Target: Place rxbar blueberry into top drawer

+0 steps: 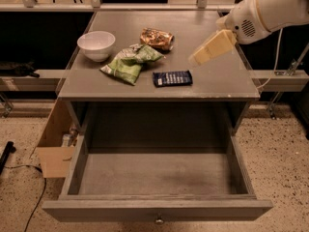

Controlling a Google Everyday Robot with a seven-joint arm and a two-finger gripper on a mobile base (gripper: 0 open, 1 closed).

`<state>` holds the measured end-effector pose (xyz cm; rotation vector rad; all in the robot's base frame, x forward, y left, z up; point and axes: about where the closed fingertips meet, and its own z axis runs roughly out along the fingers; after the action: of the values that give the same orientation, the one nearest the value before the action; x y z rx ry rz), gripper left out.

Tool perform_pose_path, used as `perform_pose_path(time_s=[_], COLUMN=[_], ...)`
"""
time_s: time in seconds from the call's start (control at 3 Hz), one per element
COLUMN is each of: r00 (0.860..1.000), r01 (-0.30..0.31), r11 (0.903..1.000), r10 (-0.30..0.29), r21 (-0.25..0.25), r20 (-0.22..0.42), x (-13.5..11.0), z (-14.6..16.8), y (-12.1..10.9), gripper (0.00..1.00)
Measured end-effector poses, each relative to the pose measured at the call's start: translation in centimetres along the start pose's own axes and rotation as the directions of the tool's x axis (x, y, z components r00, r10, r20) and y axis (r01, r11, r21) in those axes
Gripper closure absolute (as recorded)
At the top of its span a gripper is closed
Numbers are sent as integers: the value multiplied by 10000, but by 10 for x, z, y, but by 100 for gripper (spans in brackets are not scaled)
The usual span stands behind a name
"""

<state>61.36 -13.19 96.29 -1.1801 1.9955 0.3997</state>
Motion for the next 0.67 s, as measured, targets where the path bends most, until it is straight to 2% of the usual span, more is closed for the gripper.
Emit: perform_pose_path(time_s=[0.33, 0.67], r00=[9999, 9991], r01=[-156, -405], r11=[9996, 9987], r10=[157, 408], r21=[241, 316], r20=[-41, -89], x=[5, 18], z=[20, 39], y=[-25, -35], gripper=[0, 0])
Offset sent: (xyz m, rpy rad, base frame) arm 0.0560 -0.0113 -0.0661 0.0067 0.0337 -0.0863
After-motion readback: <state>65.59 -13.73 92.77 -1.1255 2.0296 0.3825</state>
